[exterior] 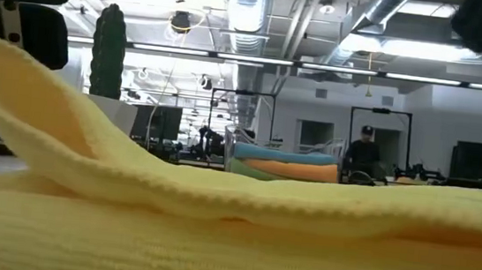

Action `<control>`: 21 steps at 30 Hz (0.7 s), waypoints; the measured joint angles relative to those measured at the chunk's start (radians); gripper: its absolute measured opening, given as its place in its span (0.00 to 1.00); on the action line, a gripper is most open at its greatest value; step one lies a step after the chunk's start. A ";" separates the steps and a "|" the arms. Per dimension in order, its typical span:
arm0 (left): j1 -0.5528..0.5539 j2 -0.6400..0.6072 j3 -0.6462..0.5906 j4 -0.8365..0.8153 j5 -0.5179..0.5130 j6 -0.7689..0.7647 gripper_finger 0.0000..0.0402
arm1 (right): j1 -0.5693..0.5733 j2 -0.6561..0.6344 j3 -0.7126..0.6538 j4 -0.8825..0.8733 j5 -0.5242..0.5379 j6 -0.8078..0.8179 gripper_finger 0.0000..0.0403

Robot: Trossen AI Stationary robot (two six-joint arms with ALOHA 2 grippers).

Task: Fold microfiber towels
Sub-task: Fold the yellow towel

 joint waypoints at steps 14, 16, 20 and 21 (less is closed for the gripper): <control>-0.022 0.040 0.000 0.072 -0.249 0.069 0.09 | 0.018 0.000 -0.154 0.323 0.043 -0.027 0.31; -0.031 0.096 0.000 0.124 -0.218 0.071 0.03 | 0.027 0.000 -0.203 0.370 0.044 -0.002 0.27; -0.046 0.234 0.001 0.252 -0.167 0.020 0.01 | 0.025 0.000 -0.253 0.422 0.046 0.041 0.21; -0.049 0.264 0.000 0.287 -0.168 -0.001 0.01 | 0.024 0.000 -0.263 0.449 0.046 0.041 0.20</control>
